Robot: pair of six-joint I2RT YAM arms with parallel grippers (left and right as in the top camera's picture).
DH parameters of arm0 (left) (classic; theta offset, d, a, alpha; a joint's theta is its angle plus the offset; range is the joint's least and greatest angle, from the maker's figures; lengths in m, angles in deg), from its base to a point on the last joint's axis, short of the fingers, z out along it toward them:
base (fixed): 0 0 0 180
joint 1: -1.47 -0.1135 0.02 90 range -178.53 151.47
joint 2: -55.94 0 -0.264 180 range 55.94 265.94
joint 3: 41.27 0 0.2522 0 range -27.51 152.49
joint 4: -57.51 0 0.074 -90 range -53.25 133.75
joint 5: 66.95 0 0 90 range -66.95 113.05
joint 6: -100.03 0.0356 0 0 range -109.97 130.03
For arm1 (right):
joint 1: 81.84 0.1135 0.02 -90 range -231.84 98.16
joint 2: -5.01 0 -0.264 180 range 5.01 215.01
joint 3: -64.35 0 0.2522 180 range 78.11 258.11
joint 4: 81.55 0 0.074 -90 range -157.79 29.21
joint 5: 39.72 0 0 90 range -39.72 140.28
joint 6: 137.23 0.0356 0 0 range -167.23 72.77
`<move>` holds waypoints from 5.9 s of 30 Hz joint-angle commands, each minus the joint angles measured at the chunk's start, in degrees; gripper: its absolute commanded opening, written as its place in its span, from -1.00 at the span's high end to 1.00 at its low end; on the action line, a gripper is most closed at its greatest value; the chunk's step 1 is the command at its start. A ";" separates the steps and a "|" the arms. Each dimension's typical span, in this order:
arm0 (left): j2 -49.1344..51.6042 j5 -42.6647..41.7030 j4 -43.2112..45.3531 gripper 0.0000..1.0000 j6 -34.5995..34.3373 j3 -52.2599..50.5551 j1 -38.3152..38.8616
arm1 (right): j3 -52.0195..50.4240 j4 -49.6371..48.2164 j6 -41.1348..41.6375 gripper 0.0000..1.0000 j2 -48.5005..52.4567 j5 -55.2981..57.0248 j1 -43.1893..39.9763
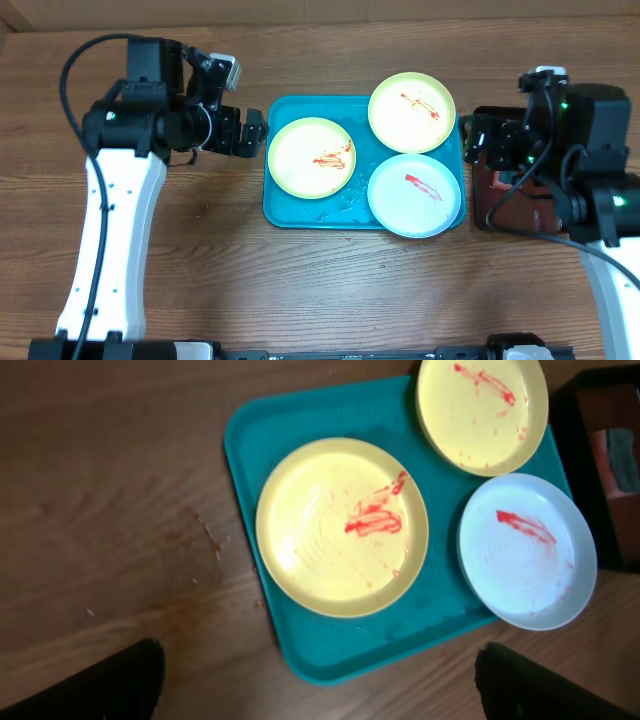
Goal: Clean dirty plates on tray and stack at the side
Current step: 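Move left gripper to the left yellow plate's rim and grasp it, then reach right gripper into the brown tray and grasp the sponge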
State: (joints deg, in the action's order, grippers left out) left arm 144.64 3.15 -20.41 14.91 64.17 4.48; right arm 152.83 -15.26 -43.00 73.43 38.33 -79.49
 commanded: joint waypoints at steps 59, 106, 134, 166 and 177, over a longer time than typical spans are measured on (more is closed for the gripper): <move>34.93 8.57 -0.66 0.39 -24.98 6.86 8.33 | 1.53 3.76 12.13 -0.66 9.40 8.44 0.15; 34.95 20.28 3.04 0.46 -43.60 -1.81 14.60 | 1.53 3.93 12.09 -0.68 9.44 8.48 0.15; 34.95 28.46 10.45 0.92 -40.72 -1.81 14.71 | 1.53 -0.17 14.60 -0.07 15.06 13.11 -11.63; 34.95 28.68 10.10 0.92 -40.65 -1.81 14.71 | -1.66 -7.08 1.51 0.12 39.19 12.31 -14.91; 34.95 28.92 9.94 0.91 -40.59 -1.81 14.49 | -7.72 -13.46 1.75 0.26 39.19 12.20 -14.91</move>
State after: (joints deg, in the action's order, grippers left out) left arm 178.63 28.05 -10.12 -26.86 62.95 19.38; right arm 146.16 -28.02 -41.29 112.56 50.70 -93.91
